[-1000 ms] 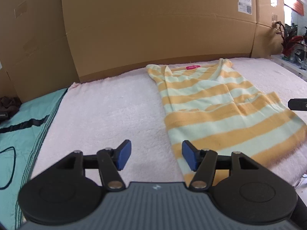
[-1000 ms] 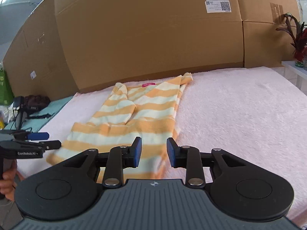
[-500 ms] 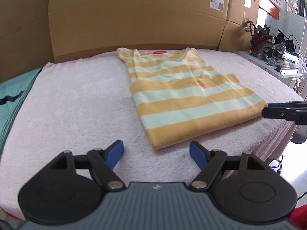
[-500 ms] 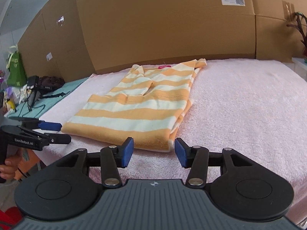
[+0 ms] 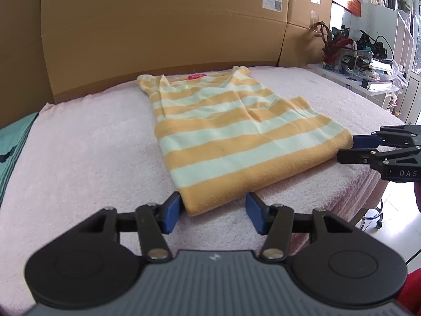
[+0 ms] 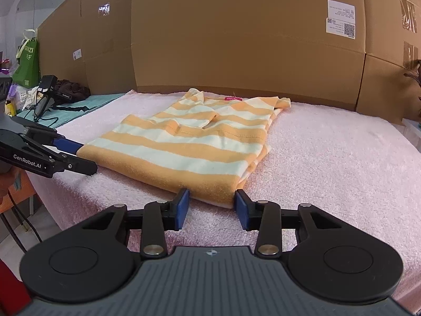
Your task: Fold clothes
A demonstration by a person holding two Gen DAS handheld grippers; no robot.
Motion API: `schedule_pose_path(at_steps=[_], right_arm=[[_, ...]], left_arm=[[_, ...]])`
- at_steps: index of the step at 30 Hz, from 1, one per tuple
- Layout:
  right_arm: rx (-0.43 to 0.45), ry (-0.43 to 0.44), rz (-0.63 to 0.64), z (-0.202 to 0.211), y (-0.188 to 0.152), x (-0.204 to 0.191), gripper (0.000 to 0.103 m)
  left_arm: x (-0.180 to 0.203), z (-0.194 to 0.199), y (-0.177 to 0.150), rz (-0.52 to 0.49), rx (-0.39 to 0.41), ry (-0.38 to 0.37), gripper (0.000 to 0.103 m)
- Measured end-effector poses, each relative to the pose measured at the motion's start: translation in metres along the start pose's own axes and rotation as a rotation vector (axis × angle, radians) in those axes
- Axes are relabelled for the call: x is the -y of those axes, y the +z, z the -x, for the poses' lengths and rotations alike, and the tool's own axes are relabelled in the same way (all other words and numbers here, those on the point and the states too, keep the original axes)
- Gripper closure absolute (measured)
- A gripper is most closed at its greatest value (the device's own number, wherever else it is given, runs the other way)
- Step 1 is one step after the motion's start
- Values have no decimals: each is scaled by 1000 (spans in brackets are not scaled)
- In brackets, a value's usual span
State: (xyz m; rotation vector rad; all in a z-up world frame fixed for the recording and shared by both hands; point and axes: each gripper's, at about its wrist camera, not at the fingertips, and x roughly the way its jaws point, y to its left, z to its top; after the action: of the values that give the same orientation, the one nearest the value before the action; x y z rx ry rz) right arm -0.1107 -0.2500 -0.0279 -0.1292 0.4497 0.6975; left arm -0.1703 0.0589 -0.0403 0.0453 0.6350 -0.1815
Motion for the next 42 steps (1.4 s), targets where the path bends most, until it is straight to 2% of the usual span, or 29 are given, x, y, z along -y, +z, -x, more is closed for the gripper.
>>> schedule_pose_path(at_steps=[2, 3, 5, 6, 7, 18, 25, 26, 27, 29, 31, 32, 34, 37, 38, 40, 42], right_arm=[[6, 2, 5, 0, -1, 0, 62], [14, 3, -1, 0, -2, 2, 69], [27, 3, -21, 0, -4, 6, 77], [33, 10, -35, 1, -4, 7, 80], [35, 13, -43, 2, -4, 9, 81], [42, 59, -38, 5, 1, 17, 88], [39, 71, -26, 16, 6, 16, 91], [40, 73, -28, 19, 7, 16, 97], [44, 76, -31, 23, 8, 17, 98], [50, 77, -32, 31, 9, 18, 103], [64, 38, -18, 33, 7, 19, 102], [58, 38, -25, 33, 6, 21, 95], [54, 61, -50, 33, 5, 26, 93], [59, 20, -20, 32, 2, 23, 72], [55, 16, -9, 29, 1, 22, 62], [43, 26, -4, 23, 1, 21, 60], [29, 35, 3, 16, 0, 20, 60]], left_arm=[[-1, 0, -2, -4, 14, -6, 43], [-2, 0, -3, -6, 21, -9, 47], [-5, 1, -3, -1, 33, -19, 60], [-8, 0, -3, 8, 38, -26, 72], [-11, 1, -3, 14, 42, -36, 75], [-31, 3, -7, 111, 83, -132, 89], [-27, 22, -6, 133, 111, -135, 97], [-26, 28, -6, 136, 117, -139, 98], [-25, 33, -7, 132, 124, -137, 103], [-24, 42, -9, 127, 132, -140, 103], [-24, 44, -11, 120, 122, -132, 103], [-24, 41, -13, 110, 112, -112, 103], [-22, 34, -18, 60, 77, -52, 103], [-21, 29, -22, 15, 60, -27, 98], [-21, 28, -22, 5, 62, -24, 94], [-19, 22, -20, -11, 67, -22, 60], [-16, 13, -18, -27, 68, -6, 55]])
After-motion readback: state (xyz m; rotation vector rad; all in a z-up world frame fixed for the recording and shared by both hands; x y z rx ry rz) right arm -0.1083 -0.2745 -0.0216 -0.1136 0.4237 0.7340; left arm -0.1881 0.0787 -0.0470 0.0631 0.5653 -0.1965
